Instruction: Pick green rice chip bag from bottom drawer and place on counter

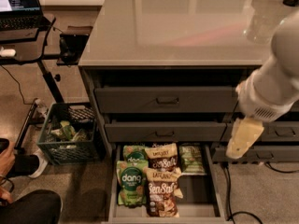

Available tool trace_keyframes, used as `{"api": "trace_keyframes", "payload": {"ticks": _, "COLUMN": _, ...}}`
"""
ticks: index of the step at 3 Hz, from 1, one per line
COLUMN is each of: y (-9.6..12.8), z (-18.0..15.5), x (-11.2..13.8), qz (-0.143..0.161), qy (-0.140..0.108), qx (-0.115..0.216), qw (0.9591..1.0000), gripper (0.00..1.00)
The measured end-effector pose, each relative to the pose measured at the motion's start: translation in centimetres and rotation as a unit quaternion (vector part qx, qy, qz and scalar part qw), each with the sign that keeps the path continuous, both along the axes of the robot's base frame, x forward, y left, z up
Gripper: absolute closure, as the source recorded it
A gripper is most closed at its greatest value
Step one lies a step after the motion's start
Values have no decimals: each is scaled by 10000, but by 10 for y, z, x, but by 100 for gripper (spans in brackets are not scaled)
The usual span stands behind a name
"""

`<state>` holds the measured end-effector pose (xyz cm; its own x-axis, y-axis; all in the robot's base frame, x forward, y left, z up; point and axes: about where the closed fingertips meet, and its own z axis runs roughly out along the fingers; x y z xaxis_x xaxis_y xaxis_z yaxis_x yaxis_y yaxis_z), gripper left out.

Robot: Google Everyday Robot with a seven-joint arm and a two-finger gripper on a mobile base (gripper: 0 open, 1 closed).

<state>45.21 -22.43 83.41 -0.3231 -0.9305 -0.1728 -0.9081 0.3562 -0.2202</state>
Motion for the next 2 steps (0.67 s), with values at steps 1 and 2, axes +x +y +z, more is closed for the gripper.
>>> {"api": "trace_keyframes", "payload": {"ticks": 1, "y": 3, "z": -60, "x": 7, "qz": 131, "qy": -33, "qx": 118, "qw": 9998, "gripper": 0}}
{"api": "trace_keyframes", "payload": {"ticks": 2, "y": 9, "z": -103, "x": 13, "qz": 265, "qy": -62, "qx": 239, "qw": 9993, "gripper": 0}}
